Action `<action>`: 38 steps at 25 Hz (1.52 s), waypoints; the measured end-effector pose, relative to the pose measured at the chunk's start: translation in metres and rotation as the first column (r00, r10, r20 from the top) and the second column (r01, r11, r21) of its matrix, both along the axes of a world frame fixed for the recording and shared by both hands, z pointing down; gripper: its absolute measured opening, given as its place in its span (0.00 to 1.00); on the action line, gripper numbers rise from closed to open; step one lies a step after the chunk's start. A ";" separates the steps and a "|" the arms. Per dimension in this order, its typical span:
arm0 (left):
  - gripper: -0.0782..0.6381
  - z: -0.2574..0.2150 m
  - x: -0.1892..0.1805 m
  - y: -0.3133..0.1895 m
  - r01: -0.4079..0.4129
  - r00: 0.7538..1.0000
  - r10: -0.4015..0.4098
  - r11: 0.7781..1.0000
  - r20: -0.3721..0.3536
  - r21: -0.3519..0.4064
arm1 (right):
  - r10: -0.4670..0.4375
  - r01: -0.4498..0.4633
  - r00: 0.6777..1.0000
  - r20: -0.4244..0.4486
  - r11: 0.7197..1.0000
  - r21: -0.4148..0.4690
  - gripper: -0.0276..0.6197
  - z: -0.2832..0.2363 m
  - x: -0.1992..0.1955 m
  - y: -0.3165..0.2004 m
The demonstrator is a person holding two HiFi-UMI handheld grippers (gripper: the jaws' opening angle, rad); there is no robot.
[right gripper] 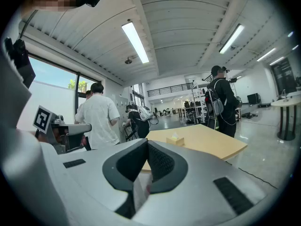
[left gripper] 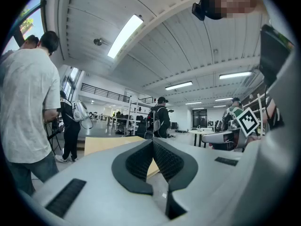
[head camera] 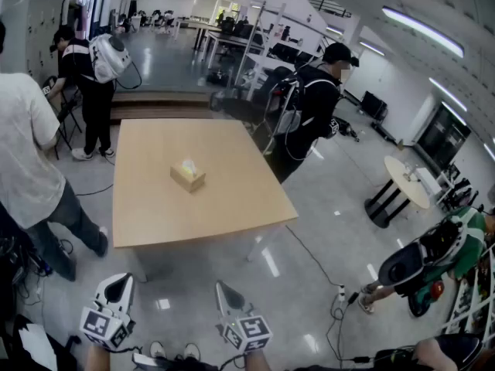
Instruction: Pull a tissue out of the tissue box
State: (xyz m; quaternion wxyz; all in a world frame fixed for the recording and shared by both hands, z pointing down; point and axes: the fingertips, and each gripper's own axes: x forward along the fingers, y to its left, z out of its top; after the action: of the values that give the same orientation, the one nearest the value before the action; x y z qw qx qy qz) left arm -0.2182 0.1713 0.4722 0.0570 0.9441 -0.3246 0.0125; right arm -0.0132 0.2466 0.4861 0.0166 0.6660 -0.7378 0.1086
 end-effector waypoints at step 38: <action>0.12 0.006 0.085 0.012 0.027 0.999 -0.027 1.000 0.021 0.012 | -0.056 0.056 0.998 0.035 0.998 0.018 0.06 0.008 0.080 0.001</action>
State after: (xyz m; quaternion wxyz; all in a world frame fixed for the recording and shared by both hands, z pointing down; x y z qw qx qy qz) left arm -0.1328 0.1835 0.4783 0.0481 0.9397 -0.3381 0.0198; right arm 0.0664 0.2473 0.4940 0.0011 0.6432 -0.7573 0.1136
